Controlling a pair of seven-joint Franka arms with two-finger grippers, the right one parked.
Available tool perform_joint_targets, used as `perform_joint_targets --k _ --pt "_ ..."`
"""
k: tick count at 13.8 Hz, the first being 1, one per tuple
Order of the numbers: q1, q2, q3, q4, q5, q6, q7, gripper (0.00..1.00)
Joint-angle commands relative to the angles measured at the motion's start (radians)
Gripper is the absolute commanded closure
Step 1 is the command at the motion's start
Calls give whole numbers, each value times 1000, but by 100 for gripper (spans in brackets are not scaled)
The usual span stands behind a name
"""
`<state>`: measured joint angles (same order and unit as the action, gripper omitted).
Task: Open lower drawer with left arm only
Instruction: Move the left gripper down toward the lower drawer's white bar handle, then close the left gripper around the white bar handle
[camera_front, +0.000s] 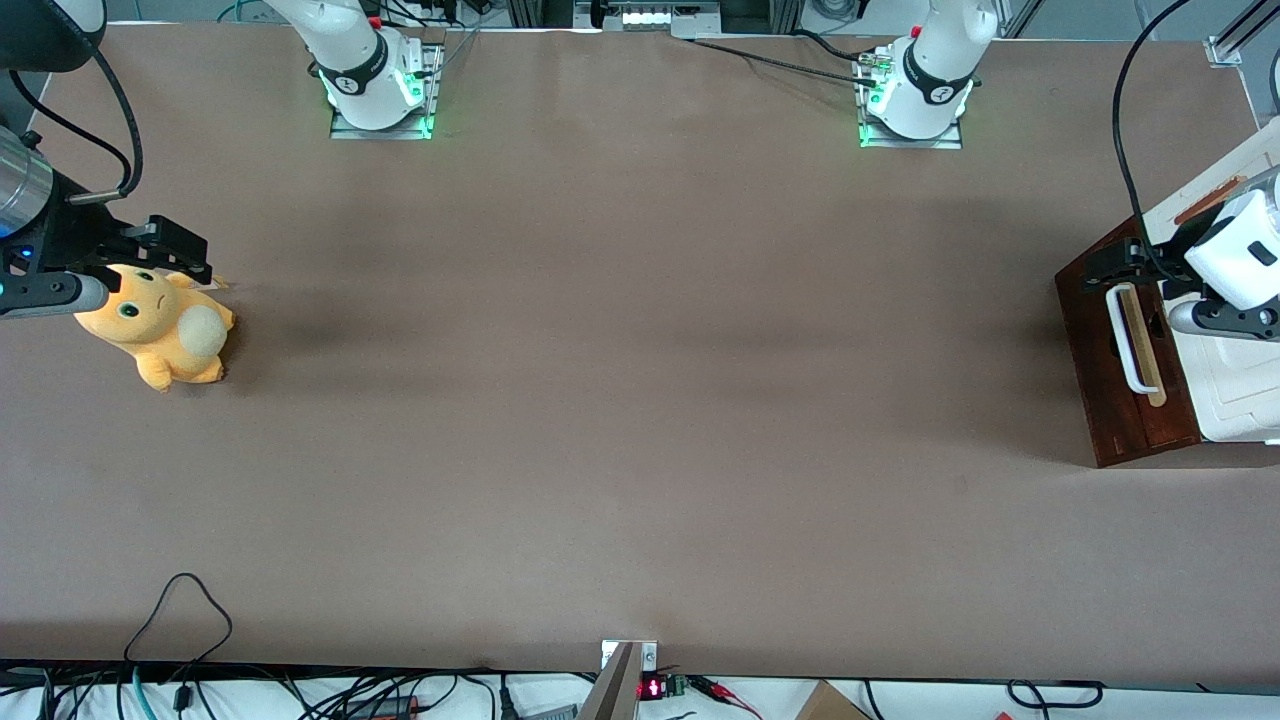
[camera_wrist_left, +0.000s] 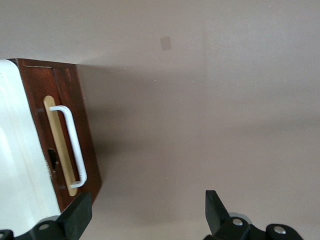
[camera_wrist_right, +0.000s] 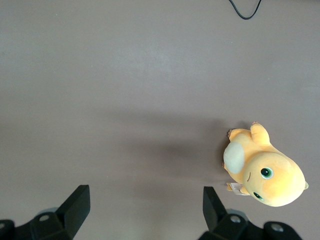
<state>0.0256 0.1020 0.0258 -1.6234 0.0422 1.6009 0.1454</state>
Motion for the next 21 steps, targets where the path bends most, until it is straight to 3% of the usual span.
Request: perform_joint_targets --k 1,4,7,11,13,15,21 --pt "-13 14 -50 11 198 -10 5 0" --pt "-16 45 -119 0 376 -22 -136 0" --pt "-7 90 -191 -74 612 -30 -286 0" --pt "-15 143 -242 -260 871 -58 -664 0" --pt "-16 175 -279 -346 965 -97 -861 1" --pt "-18 220 -285 -415 1015 -111 -1025 2" --pt "5 380 -282 -429 1225 -113 -1128 8"
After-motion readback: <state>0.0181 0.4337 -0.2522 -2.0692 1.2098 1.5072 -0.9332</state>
